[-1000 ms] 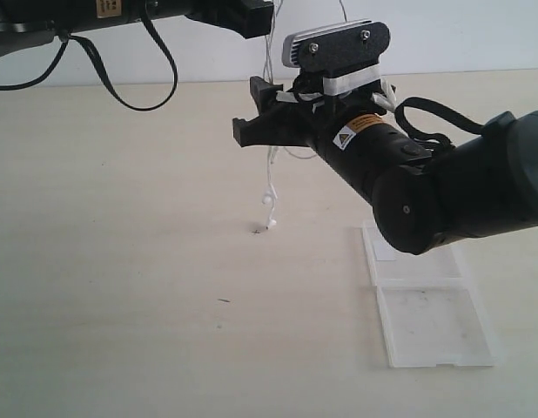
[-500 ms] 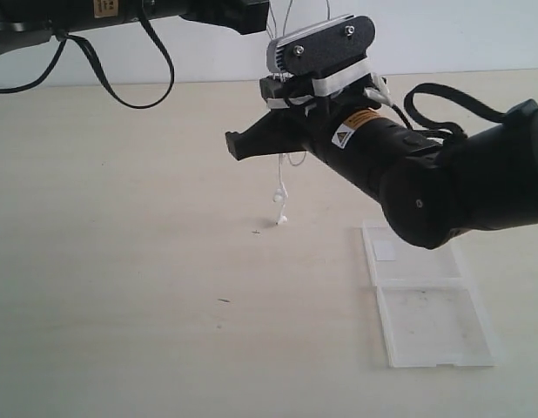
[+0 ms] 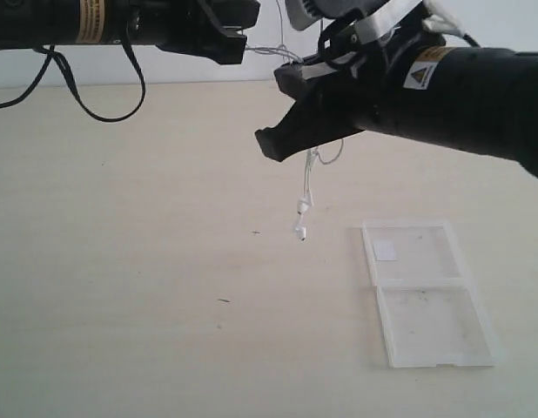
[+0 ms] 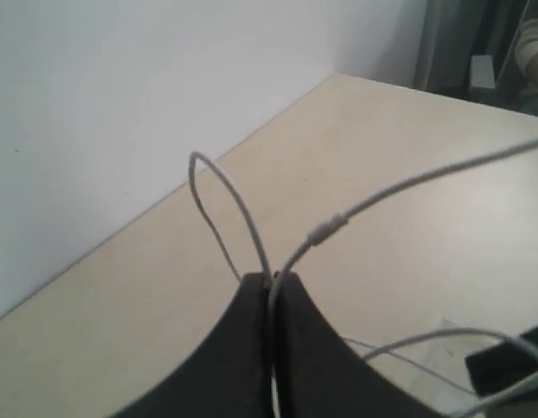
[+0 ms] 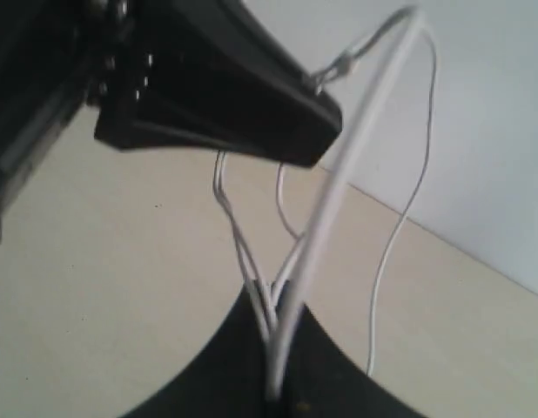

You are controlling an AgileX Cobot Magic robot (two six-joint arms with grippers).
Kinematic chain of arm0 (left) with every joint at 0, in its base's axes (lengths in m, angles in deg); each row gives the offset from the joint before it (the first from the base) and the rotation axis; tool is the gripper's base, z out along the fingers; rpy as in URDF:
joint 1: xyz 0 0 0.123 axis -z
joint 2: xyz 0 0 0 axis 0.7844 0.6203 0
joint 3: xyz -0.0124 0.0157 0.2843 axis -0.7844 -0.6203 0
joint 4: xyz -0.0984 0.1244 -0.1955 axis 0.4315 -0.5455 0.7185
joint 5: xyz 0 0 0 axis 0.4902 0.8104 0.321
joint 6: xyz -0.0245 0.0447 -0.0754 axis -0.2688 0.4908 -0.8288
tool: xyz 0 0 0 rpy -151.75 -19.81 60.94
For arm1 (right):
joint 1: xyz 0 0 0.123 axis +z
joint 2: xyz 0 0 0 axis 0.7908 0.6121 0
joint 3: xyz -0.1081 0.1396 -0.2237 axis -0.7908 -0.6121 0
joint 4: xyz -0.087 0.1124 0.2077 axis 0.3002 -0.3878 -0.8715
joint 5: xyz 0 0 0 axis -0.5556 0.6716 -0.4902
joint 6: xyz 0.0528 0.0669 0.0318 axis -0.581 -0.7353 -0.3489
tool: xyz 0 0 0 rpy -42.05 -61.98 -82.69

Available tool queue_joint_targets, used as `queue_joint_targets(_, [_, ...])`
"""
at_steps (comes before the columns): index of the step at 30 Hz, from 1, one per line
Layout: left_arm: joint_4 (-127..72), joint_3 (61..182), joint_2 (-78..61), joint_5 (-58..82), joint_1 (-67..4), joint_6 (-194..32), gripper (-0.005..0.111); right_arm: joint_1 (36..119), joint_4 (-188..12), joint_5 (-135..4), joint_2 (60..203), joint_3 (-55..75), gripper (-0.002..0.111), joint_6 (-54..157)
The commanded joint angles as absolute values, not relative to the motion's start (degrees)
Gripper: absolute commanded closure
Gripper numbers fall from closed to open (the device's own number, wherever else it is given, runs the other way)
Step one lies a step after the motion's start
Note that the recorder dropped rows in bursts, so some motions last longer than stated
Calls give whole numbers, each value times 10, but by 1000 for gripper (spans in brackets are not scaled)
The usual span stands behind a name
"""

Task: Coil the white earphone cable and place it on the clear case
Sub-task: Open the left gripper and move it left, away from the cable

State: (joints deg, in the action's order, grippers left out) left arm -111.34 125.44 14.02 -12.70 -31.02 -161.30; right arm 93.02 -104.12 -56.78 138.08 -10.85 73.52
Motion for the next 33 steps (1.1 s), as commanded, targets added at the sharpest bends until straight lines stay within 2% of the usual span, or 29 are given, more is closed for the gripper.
queue_joint_targets(1, [-1223, 1255, 134, -175, -311, -1710, 107, 932, -1039, -619, 1339, -84, 108, 741])
queue_joint_targets(6, [-1258, 1241, 134, -216, -311, -1709, 107, 932, -1034, -699, 1335, -18, 108, 740])
queue_joint_targets(16, [-1206, 1192, 134, -216, -321, -1627, 107, 932, -1034, -703, 1335, -13, 108, 738])
queue_joint_targets(28, [-1207, 1166, 134, -344, -379, -1593, 106, 921, -1034, -701, 1335, -13, 108, 720])
queue_joint_targets(30, [-1207, 1166, 134, -347, -379, -1591, 101, 921, -1034, -701, 1335, -13, 108, 720])
queue_joint_targets(33, [-1198, 1166, 134, -351, -379, -1588, 84, 921, -1034, -701, 1335, -13, 108, 720])
